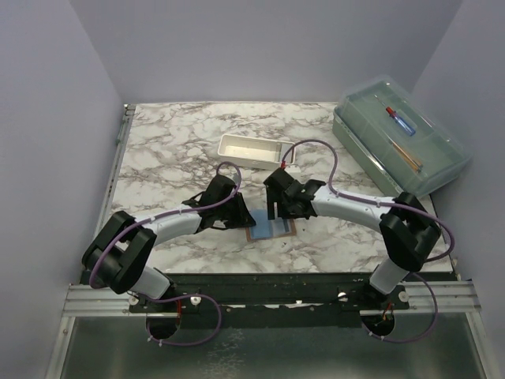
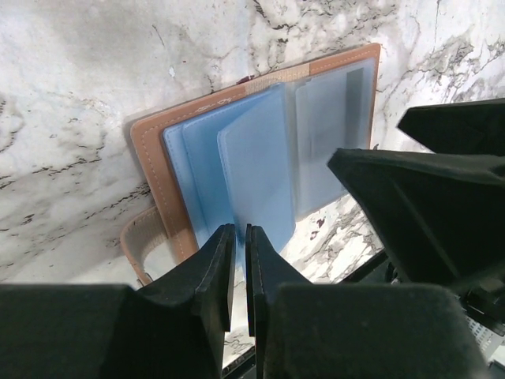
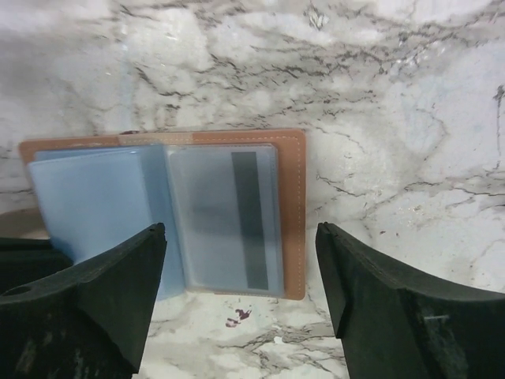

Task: Put the credit cards into the card holder
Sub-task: Turn over the card holder at the center of the board.

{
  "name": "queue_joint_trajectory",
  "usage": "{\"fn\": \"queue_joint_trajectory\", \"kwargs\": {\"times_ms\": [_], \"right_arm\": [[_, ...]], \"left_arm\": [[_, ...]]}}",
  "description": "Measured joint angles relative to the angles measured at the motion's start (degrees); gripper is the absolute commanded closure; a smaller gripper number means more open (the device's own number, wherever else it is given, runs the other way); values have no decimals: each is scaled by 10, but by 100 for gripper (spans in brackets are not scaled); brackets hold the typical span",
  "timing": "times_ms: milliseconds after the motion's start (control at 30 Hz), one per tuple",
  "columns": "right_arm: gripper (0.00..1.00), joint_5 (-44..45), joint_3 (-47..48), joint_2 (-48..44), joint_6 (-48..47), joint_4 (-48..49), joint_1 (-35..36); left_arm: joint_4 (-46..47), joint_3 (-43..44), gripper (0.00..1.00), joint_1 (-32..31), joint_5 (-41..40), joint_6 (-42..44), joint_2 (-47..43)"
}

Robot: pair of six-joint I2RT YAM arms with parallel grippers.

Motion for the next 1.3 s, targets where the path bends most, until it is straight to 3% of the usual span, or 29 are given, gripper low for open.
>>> {"fn": "queue_joint_trajectory", "kwargs": {"times_ms": [167,567,767,1100,1300], "right_arm": [[16,-1,25,-41,-12,1,-12],[27,-64,72,-59,-48,77,-104],[34,-119,60,-61,-54,107,-114],[49,-210,-53,-115,-40,123,-117],[50,-242,-94,-127,-33,130,-117]], "left_arm": [[0,0,78,0,4,0,-1],[-4,0,59,0,17,1,-20],[-5,0,63,1,17,3,-22],[-14,-11,69,9,17,9,-8],[-32,-14,43,12,16,10,-17]]}}
